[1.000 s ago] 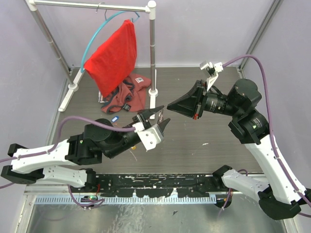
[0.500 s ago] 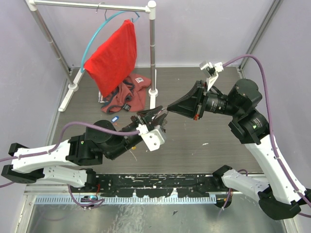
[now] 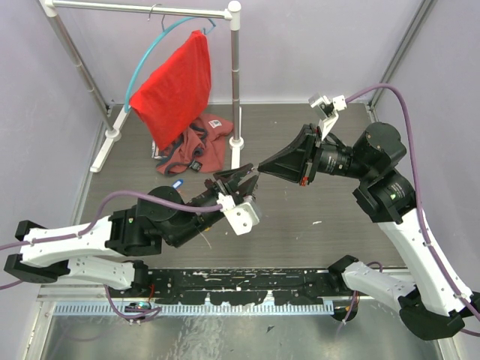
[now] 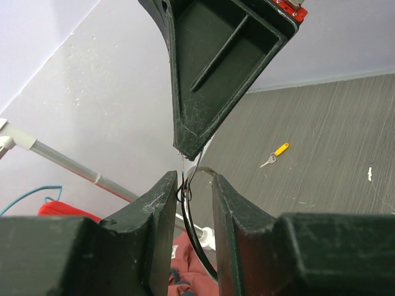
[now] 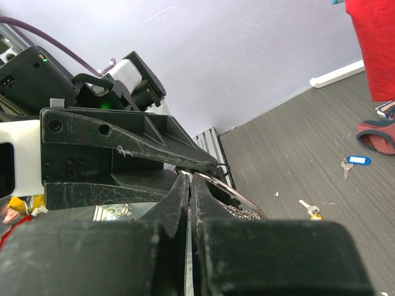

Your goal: Put the keys on the keyring

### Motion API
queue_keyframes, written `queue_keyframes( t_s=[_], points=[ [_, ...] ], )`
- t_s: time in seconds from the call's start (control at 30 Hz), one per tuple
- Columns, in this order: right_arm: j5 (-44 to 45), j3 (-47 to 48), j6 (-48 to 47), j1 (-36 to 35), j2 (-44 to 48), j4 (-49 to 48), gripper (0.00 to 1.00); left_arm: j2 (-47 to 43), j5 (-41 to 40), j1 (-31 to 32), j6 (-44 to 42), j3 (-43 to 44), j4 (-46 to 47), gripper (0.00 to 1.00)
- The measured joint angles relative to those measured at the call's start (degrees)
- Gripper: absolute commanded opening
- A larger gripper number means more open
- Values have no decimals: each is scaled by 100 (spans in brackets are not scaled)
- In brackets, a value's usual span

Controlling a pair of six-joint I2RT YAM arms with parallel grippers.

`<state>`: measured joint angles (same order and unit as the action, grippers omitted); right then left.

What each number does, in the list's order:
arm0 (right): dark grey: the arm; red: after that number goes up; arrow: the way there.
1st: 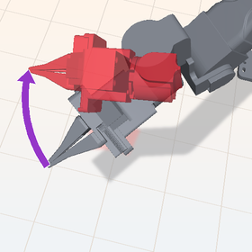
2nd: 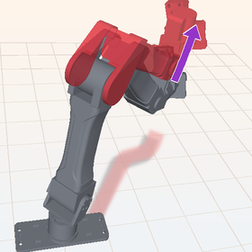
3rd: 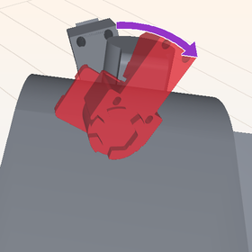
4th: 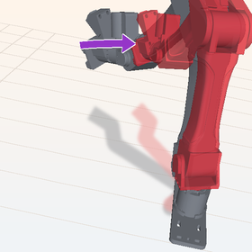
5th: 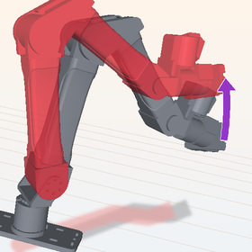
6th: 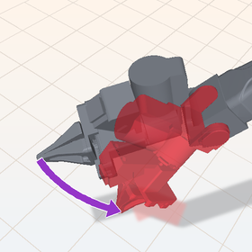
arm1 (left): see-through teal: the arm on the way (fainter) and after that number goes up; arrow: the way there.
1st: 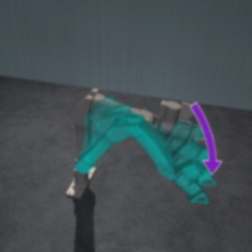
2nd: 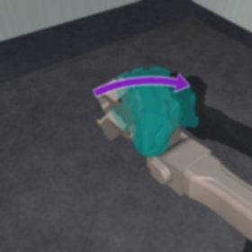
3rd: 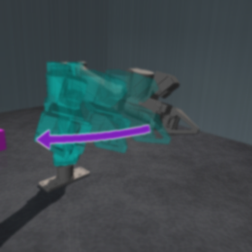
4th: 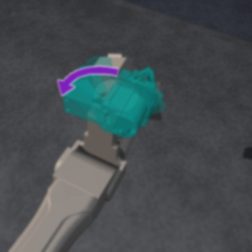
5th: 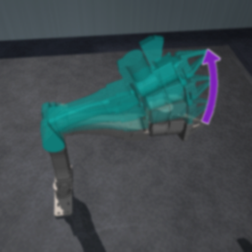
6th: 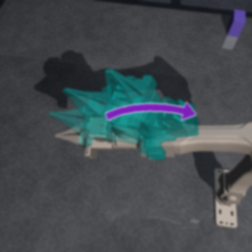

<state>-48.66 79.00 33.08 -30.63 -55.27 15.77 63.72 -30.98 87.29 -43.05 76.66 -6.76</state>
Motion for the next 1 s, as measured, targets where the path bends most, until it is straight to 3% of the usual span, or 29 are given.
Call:
queue_keyframes(
  t_s=[0.5, 0.6, 0.67, 0.7, 0.87, 0.93, 1.0],
  points=[
    [-120, -92, 50, 0, 26, -35, 1, 68, -2, 0, -74, 7, 9, 26],
    [-125, -92, 50, 0, 26, -31, 1, 68, -28, 0, -92, 7, 13, 18],
    [-131, -92, 50, 0, 26, -31, 1, 68, -52, 0, -94, 7, 26, 2],
    [-133, -92, 50, 0, 26, -31, 1, 68, -68, 0, -105, 7, 24, 0],
    [-122, -92, 50, 0, 26, -33, 1, 70, -96, 4, -149, 7, 4, 0],
    [-116, -92, 50, 0, 26, -37, 5, 103, -125, 4, -149, 48, -22, 0],
    [-94, -92, 48, 7, 26, -35, 18, 146, -181, 13, -149, 96, -63, 0]
  ],
)
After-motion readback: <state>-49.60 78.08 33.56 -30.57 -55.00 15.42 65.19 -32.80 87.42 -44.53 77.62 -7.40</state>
